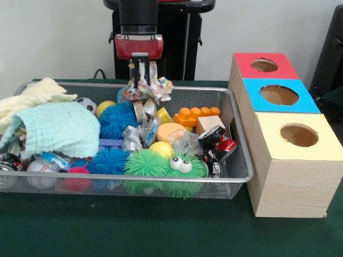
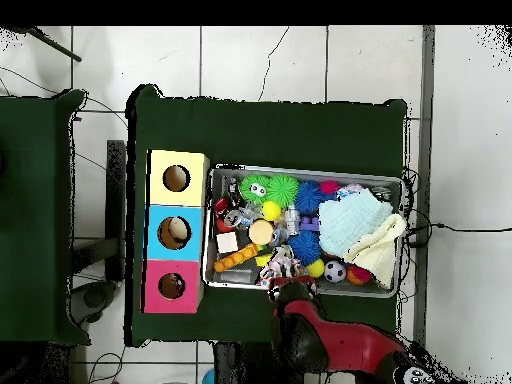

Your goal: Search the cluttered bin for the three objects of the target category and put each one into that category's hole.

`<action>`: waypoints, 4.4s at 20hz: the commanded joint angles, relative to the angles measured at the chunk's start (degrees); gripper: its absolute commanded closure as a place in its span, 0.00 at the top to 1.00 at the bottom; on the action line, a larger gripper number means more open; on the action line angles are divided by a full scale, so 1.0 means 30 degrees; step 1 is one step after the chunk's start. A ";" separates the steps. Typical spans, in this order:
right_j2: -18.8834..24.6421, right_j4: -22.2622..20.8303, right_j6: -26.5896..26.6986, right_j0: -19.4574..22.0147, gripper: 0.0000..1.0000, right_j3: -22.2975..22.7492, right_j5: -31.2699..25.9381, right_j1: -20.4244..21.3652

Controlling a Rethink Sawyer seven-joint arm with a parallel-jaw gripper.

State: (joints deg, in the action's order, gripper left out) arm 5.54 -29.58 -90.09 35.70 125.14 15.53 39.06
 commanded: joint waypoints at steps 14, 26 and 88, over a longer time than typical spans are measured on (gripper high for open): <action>-0.2799 -0.1799 -0.2415 -0.2094 1.00 -0.0975 0.8040 -0.5343; 0.0242 -0.5304 -0.3579 0.1182 1.00 -0.0634 0.4180 -0.2002; 1.5177 -0.4027 0.0583 1.2116 1.00 -0.1735 -1.0300 0.3702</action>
State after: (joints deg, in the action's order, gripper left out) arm 53.71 -37.26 -90.09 74.43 128.25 -13.10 53.36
